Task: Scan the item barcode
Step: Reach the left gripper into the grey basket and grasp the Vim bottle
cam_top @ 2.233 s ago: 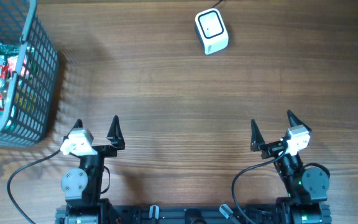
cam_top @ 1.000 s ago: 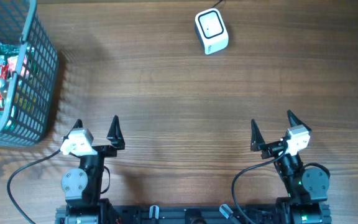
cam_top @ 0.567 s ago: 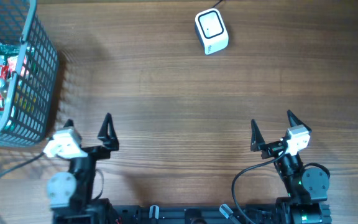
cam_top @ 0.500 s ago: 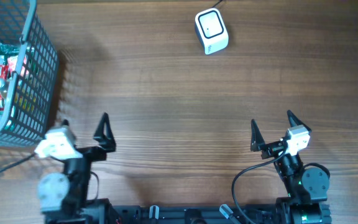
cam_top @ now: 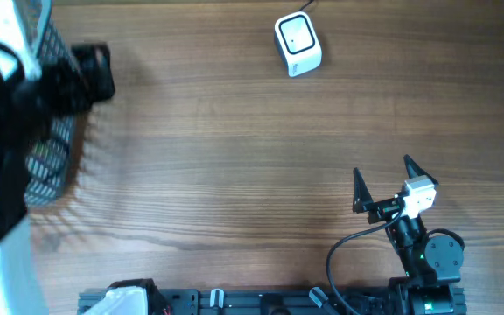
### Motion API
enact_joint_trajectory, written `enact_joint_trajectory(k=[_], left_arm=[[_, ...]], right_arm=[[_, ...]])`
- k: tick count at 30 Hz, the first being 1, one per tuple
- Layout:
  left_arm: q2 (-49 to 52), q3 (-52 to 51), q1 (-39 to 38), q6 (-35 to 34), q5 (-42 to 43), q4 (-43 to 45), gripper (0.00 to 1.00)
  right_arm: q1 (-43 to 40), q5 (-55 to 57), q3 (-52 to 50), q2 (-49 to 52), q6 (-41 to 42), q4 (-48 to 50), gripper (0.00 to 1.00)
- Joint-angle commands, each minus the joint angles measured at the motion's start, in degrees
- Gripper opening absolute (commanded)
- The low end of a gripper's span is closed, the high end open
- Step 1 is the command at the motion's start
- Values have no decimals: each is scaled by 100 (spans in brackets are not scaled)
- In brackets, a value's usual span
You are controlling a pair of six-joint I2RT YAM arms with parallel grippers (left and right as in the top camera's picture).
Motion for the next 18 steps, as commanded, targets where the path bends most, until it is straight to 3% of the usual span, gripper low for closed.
enact_joint_trajectory(k=[1,6,14,18], left_arm=[[264,192,-20,136,-391,448,100],[289,188,352,129,-2083,420,100],[568,184,2190,107,-2022,-109,100],[1152,175,2992,114,-1497,-184,100]], right_arm=[[13,-55,-7,-31,-68,17,100],[13,-55,-7,-31,-70,17,100],[13,-55,-7,-31,-68,17,100],[13,-55,-7,-31,-70,17,100]])
